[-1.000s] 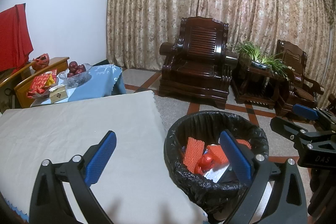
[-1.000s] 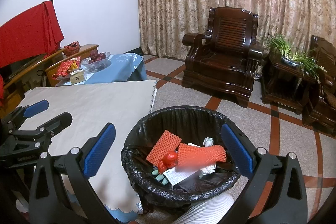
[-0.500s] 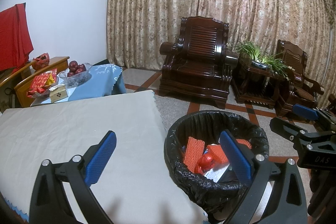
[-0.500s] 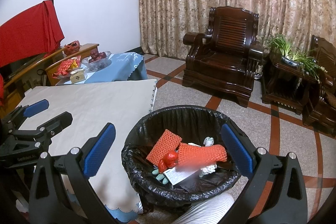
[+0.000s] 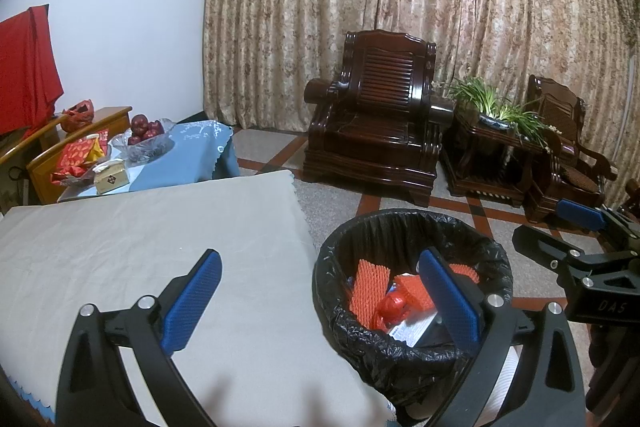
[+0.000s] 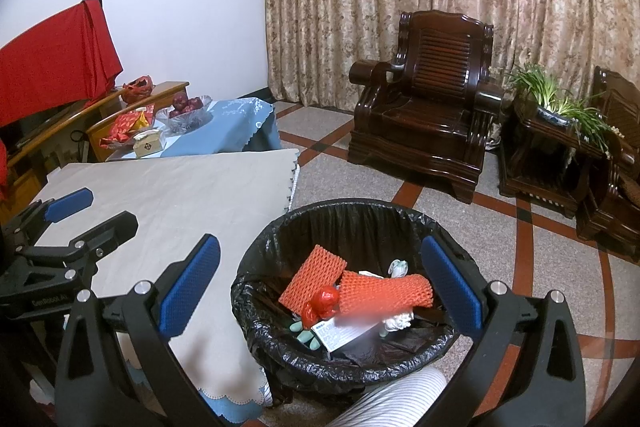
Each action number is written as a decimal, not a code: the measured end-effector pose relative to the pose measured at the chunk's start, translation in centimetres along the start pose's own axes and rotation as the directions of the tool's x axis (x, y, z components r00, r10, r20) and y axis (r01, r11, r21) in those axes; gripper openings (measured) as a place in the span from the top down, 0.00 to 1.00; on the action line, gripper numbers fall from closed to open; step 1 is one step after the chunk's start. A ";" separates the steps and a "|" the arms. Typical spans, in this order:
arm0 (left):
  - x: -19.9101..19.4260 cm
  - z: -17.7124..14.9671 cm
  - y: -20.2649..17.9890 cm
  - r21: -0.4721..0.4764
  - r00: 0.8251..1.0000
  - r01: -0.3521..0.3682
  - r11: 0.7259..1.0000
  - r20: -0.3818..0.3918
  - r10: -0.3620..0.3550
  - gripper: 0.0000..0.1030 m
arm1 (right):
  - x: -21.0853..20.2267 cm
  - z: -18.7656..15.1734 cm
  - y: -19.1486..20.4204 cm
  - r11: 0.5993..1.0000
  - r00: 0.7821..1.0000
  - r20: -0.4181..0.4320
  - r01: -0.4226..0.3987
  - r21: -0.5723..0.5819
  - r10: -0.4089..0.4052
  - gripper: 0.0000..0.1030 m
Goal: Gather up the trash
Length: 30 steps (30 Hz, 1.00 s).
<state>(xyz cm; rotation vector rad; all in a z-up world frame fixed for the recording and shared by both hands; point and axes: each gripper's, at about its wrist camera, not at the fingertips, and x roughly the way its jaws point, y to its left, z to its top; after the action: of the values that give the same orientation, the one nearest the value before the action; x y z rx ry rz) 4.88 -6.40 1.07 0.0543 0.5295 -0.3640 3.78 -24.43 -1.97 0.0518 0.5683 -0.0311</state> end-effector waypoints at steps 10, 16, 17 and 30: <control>0.0 0.0 0.0 0.001 1.000 0.000 1.000 -0.002 0.000 0.06 | 0.0 0.1 0.1 1.000 1.000 -0.001 0.000 0.001 0.000 0.05; 0.0 -0.1 -0.1 -0.001 1.000 -0.001 1.000 -0.004 0.001 0.06 | 0.0 -0.1 0.0 1.000 1.000 -0.001 0.000 0.000 0.000 0.05; -0.1 -0.1 0.0 -0.002 1.000 -0.001 1.000 -0.006 0.001 0.06 | -0.1 -0.1 0.0 1.000 1.000 -0.002 0.000 0.000 0.000 0.05; -0.3 -0.5 0.0 -0.004 1.000 0.000 1.000 -0.010 0.000 0.06 | -0.1 -0.2 0.2 1.000 1.000 -0.006 -0.002 0.002 0.002 0.05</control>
<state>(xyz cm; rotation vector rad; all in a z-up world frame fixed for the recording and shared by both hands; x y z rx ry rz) 4.38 -6.19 0.79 0.0525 0.5404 -0.3625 3.53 -24.25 -2.08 0.0541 0.5738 -0.0301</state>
